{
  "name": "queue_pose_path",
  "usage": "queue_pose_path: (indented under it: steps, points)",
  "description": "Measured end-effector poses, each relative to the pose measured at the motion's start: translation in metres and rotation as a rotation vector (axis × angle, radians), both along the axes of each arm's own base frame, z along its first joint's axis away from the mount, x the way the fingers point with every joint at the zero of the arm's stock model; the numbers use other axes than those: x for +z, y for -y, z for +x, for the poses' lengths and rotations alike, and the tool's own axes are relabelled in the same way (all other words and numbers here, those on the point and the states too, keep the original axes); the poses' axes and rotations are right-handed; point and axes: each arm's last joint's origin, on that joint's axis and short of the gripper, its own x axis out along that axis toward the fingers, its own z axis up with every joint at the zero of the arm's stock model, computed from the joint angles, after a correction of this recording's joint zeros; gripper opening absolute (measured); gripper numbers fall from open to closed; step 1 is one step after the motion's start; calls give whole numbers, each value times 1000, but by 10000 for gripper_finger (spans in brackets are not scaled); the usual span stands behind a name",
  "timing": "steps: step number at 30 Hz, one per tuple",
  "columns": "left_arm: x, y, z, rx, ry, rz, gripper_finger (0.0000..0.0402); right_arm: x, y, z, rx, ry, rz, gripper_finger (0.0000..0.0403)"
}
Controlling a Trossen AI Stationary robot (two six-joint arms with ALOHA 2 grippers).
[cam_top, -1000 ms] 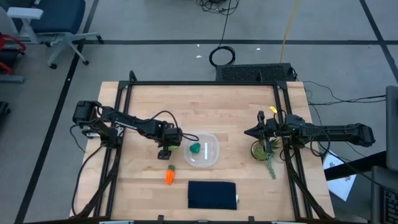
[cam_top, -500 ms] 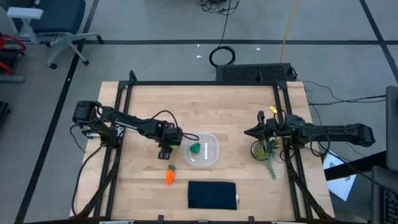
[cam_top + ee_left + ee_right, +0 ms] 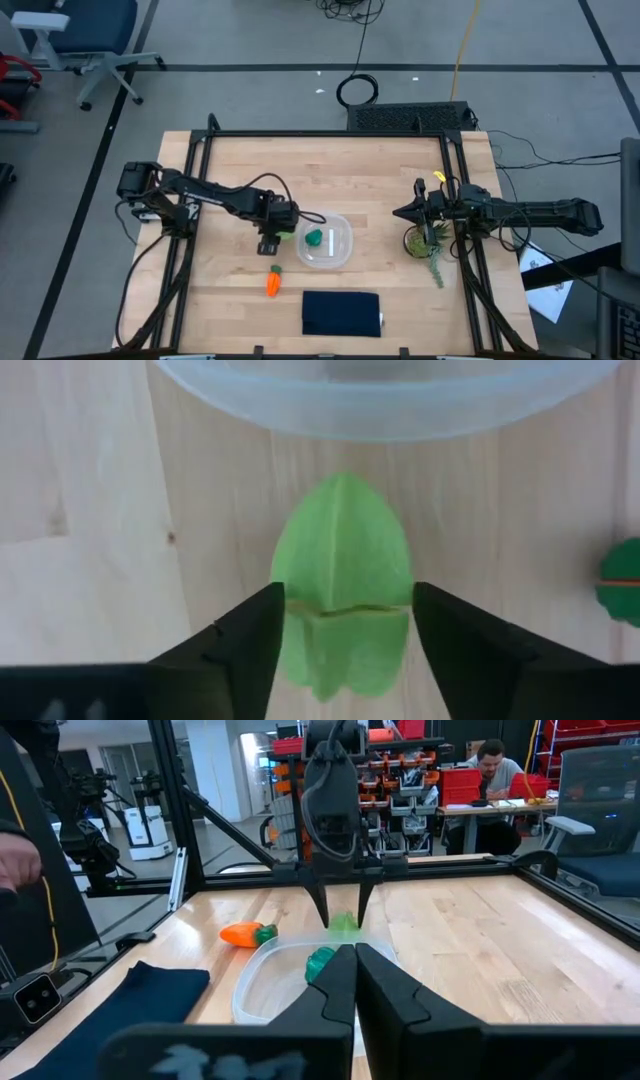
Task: Pick and placing Produce into tupperware
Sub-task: Put the green starfruit into the bin
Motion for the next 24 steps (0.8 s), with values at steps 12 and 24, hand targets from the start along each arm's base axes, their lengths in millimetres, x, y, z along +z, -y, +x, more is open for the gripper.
queue_pose_path:
  steps: [12,24]
  points:
    - [5,-1,2,5,-1,-3,182,0,0,0,0,0,3,0]
    - [5,-4,2,72,-3,-41,369,0,0,0,0,-1,11,0]
